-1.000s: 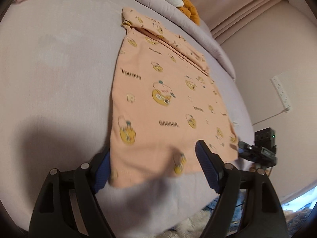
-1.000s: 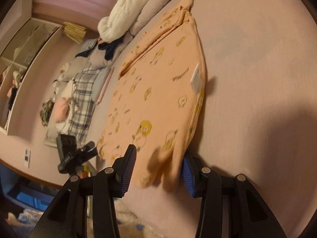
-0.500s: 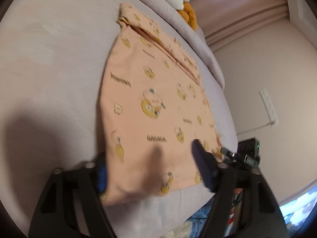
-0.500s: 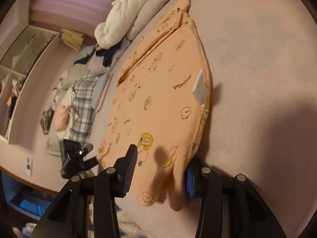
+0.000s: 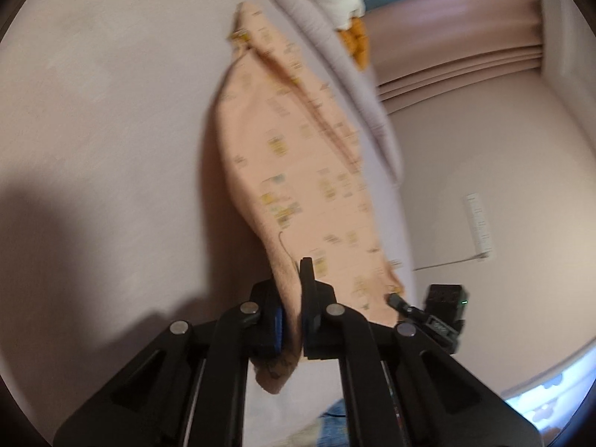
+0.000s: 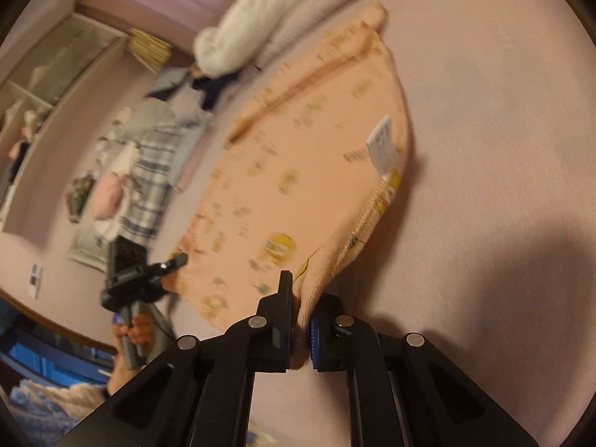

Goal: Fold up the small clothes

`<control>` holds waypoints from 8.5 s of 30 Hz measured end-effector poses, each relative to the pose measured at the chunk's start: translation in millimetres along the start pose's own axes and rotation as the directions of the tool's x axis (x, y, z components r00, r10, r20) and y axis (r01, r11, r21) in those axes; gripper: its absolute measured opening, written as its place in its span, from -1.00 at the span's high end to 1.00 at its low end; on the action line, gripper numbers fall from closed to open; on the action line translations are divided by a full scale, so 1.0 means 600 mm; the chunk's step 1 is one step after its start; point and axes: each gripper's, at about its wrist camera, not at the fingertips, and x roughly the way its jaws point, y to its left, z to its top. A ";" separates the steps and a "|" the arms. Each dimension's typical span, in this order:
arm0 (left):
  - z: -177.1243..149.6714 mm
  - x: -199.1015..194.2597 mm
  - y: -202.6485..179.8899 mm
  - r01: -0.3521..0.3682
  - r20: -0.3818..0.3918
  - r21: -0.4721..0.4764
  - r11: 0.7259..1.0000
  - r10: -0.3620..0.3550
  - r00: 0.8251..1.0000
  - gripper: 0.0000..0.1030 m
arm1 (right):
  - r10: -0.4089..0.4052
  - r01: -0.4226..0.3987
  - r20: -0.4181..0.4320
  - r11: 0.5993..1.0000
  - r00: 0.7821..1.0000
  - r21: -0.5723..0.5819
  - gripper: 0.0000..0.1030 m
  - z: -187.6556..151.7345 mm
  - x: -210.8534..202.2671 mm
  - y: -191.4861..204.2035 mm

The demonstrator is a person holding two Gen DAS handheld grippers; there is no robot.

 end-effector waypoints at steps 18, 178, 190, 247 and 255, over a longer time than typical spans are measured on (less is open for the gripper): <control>0.153 0.016 -0.094 0.219 0.134 0.090 0.972 -0.230 0.964 0.94 | 0.145 -0.129 0.234 0.988 0.961 -0.086 0.81 0.163 -0.022 0.056; 0.323 0.264 -0.046 -0.348 0.006 0.362 0.865 0.371 0.929 0.88 | -0.355 0.362 0.079 0.892 0.932 -0.271 0.75 0.354 0.221 0.068; 0.271 0.191 0.007 -0.338 -0.018 0.370 0.865 0.371 0.929 0.68 | -0.463 0.413 0.003 0.786 0.886 -0.461 0.70 0.249 0.220 0.069; 0.357 0.331 -0.194 -0.439 0.067 0.466 0.768 0.464 0.883 0.74 | 0.076 -0.073 -0.013 0.983 0.997 0.167 0.03 0.391 0.262 0.012; 0.305 0.434 -0.185 -0.332 -0.132 0.495 0.803 0.447 0.885 0.62 | 0.213 -0.220 0.064 0.891 0.975 0.398 -0.31 0.370 0.259 -0.073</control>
